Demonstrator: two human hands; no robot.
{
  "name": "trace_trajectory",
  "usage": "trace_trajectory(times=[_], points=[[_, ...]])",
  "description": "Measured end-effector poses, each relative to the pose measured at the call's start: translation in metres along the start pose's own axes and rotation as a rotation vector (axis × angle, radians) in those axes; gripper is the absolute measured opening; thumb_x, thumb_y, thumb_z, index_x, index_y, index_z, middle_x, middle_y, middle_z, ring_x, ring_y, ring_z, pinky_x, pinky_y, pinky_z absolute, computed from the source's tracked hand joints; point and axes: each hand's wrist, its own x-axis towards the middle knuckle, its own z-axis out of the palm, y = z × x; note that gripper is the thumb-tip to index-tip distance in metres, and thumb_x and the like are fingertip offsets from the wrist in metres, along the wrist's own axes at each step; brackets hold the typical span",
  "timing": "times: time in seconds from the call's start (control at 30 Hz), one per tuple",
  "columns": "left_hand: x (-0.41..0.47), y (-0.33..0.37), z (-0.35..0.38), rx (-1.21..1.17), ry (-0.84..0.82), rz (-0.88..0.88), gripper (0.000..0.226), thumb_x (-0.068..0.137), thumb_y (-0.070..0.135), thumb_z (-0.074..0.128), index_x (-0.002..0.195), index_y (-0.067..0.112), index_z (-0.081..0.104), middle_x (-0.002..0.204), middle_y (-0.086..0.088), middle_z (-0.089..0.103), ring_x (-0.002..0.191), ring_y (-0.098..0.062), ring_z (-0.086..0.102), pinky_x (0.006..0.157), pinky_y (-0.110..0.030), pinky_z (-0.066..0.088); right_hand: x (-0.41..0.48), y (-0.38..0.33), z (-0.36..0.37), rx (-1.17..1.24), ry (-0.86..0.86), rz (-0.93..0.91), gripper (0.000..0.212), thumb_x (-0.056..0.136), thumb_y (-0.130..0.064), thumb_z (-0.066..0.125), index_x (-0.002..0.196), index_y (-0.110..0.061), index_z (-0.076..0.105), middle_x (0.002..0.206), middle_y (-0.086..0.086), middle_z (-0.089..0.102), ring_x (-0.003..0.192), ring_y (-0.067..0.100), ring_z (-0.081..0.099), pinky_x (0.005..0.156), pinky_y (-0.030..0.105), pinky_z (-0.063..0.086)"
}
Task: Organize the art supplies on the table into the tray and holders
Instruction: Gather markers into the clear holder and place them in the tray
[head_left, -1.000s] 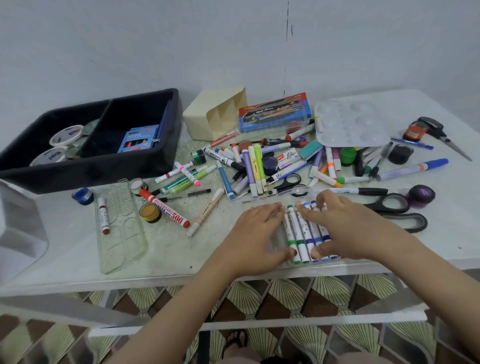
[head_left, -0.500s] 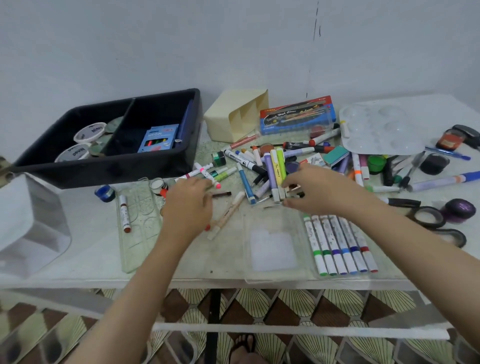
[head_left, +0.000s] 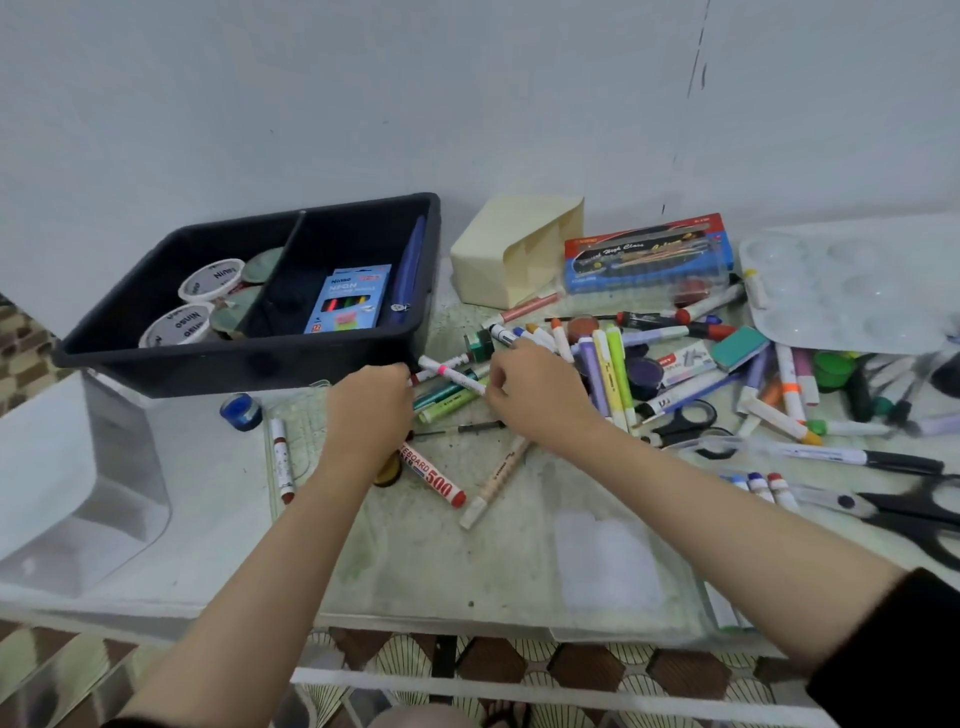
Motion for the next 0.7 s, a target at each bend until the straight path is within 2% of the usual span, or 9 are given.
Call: trace_trajectory(times=[0.13,0.2,0.3,0.4,0.5,0.57,0.63,0.7], points=[[0.004,-0.002,0.001,-0.013,-0.001,0.025,0.019,0.093,0.023,0.049,0.097,0.013,0.065,0.086,-0.005,0.061,0.075,-0.025,0.058,0.060,-0.033,0.047,-0.001,0.013,-0.006,0.055,0.023,0.033,0.023,0.087,-0.035,0.058,0.093,-0.013,0.062,0.096,0.005,0.052,0.088,0.020,0.051,0.073,0.034,0.045],[0.007,-0.003,0.001,-0.015,-0.028,0.033,0.021,0.093,0.025,0.050,0.100,0.014,0.067,0.088,-0.005,0.060,0.077,-0.023,0.057,0.059,-0.031,0.045,-0.002,0.015,-0.003,0.024,-0.018,0.036,0.030,0.084,-0.041,0.061,0.097,-0.014,0.061,0.098,0.005,0.051,0.090,0.021,0.051,0.075,0.035,0.046],[0.009,-0.005,0.000,-0.048,-0.065,0.008,0.019,0.092,0.027,0.053,0.102,0.017,0.067,0.091,-0.003,0.061,0.080,-0.021,0.057,0.059,-0.028,0.040,-0.002,0.015,0.006,-0.017,0.010,0.032,0.033,0.083,-0.042,0.063,0.100,-0.013,0.059,0.101,0.006,0.053,0.093,0.024,0.053,0.075,0.036,0.046],[0.008,-0.003,-0.002,-0.082,-0.080,-0.026,0.016,0.091,0.027,0.055,0.099,0.019,0.065,0.083,0.001,0.062,0.075,-0.017,0.057,0.058,-0.027,0.043,0.002,0.015,0.011,-0.013,0.053,0.009,0.028,0.086,-0.038,0.062,0.103,-0.015,0.061,0.103,0.006,0.056,0.093,0.023,0.054,0.071,0.033,0.043],[0.003,-0.002,-0.002,-0.156,-0.095,-0.065,0.012,0.091,0.027,0.056,0.098,0.019,0.062,0.084,0.002,0.063,0.074,-0.015,0.057,0.060,-0.028,0.047,0.005,0.016,0.011,0.007,0.057,-0.017,0.018,0.089,-0.030,0.058,0.097,-0.016,0.064,0.097,0.004,0.059,0.088,0.021,0.055,0.066,0.029,0.039],[0.001,-0.003,-0.001,-0.259,-0.125,-0.111,0.012,0.090,0.025,0.058,0.101,0.020,0.062,0.086,0.005,0.063,0.075,-0.012,0.056,0.060,-0.026,0.047,0.003,0.017,0.008,0.147,0.060,0.006,0.011,0.091,-0.025,0.057,0.095,-0.015,0.060,0.090,0.001,0.059,0.078,0.015,0.053,0.060,0.026,0.036],[-0.001,-0.005,-0.003,-0.417,-0.160,-0.168,0.017,0.090,0.020,0.059,0.106,0.021,0.063,0.089,0.008,0.061,0.076,-0.007,0.054,0.060,-0.022,0.043,-0.003,0.021,0.001,0.401,0.100,0.018,0.006,0.090,-0.020,0.060,0.093,-0.015,0.058,0.081,-0.004,0.058,0.065,0.007,0.048,0.056,0.020,0.035],[-0.003,-0.005,-0.009,-0.565,-0.173,-0.198,0.019,0.090,0.017,0.059,0.108,0.021,0.064,0.092,0.008,0.062,0.078,-0.004,0.054,0.063,-0.021,0.042,-0.013,0.028,-0.009,0.682,0.159,0.027,0.008,0.087,-0.013,0.064,0.093,-0.011,0.060,0.078,-0.002,0.060,0.065,0.011,0.054,0.061,0.021,0.046]])
